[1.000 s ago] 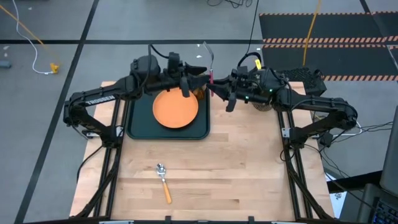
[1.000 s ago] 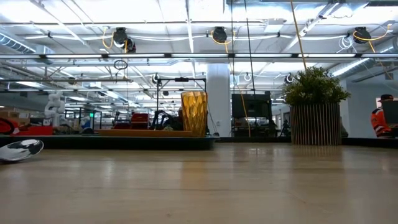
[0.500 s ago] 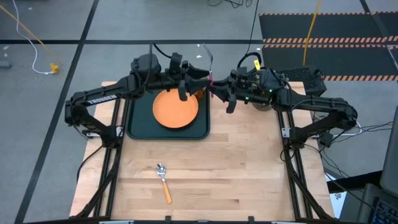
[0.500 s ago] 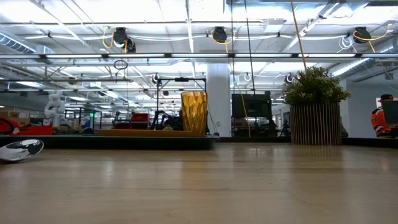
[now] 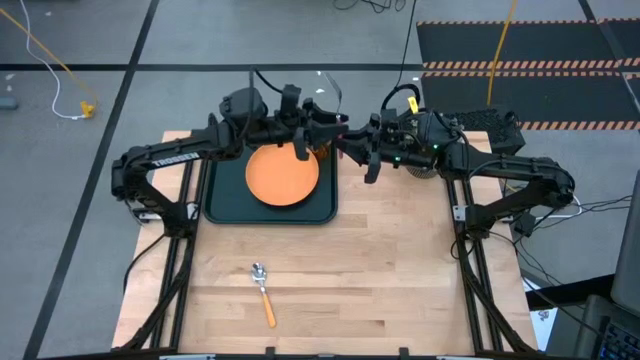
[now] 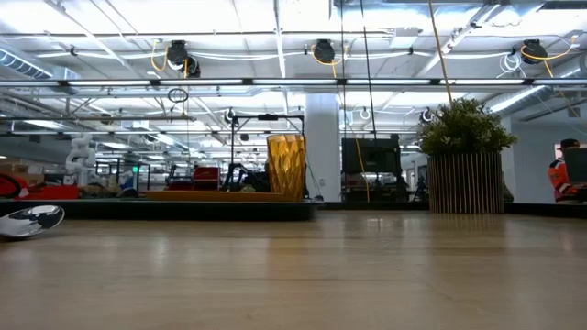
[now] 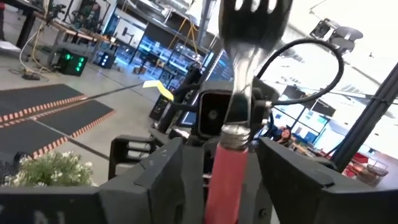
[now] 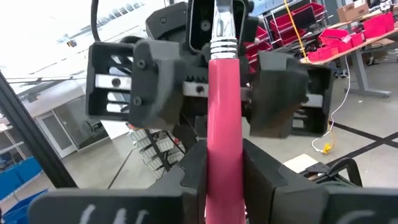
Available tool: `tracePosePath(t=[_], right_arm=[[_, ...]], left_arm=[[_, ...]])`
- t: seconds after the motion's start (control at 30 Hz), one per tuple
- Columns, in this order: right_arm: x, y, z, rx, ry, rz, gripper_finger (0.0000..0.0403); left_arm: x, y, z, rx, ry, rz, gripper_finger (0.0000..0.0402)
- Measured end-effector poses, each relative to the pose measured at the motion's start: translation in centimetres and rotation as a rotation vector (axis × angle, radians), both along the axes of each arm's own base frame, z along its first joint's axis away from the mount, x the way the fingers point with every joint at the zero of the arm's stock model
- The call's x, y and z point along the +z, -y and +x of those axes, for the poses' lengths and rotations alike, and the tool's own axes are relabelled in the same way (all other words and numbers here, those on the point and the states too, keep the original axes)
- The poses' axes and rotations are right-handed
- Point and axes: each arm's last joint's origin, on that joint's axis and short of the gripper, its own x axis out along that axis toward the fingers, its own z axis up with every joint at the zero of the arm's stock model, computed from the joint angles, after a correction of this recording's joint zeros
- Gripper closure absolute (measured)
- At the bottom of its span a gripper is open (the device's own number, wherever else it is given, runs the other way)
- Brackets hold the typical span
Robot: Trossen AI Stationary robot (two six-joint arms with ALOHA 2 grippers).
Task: Pick and place plate/cup/fork/spoon on tray
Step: Put the pink fork on the black serving tray to the left of the orange plate
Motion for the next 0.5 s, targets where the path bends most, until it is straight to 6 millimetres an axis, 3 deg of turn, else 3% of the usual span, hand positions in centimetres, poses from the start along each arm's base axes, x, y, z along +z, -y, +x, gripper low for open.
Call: tracePosePath(t=[0.5], right_arm=[[0.05,0.02,-0.01,-0.003,0.006,0.001,0.0348]], left_arm=[[0.28,-0.68,-0.33,-0.051,0.021,-0.014,0.0326]])
